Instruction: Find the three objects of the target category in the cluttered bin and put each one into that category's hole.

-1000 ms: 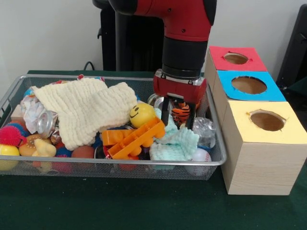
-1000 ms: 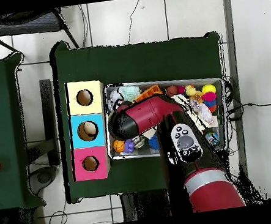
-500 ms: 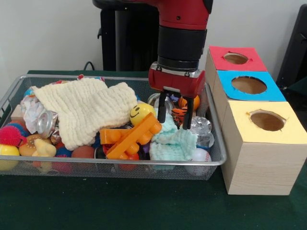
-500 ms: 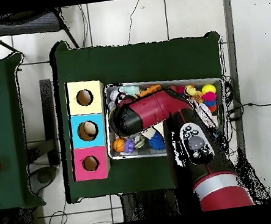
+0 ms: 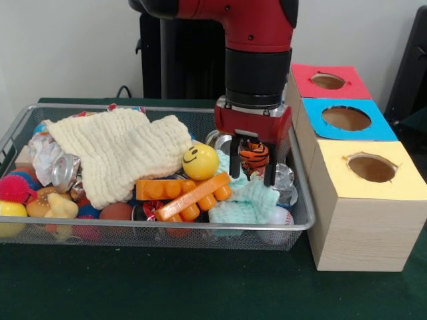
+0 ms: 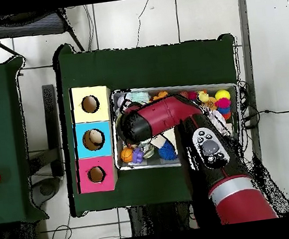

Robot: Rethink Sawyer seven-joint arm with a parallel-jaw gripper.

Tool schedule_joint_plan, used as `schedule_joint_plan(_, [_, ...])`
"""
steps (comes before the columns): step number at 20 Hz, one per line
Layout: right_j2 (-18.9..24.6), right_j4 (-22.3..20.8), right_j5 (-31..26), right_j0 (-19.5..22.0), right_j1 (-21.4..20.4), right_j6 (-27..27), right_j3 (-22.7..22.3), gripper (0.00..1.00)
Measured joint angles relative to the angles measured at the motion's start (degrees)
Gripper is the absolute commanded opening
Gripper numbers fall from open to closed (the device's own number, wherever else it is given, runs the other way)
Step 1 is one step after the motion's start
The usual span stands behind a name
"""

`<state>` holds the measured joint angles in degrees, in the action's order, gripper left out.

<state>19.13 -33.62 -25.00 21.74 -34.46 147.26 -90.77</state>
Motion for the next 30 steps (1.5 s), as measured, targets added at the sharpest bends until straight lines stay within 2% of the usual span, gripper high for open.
schedule_joint_plan(10, [3.24, 1.53, -0.01, 0.70, 0.14, 0.00, -0.51, 1.00])
schedule_joint_plan(19, [3.84, 1.66, -0.01, 0.34, -0.18, 0.00, -0.55, 1.00])
schedule_joint_plan(24, [3.43, 1.57, -0.01, -1.12, 0.16, 0.00, -0.54, 1.00])
schedule_joint_plan(30, [0.79, 1.21, -0.01, -4.64, 1.27, 0.01, 0.05, 1.00])
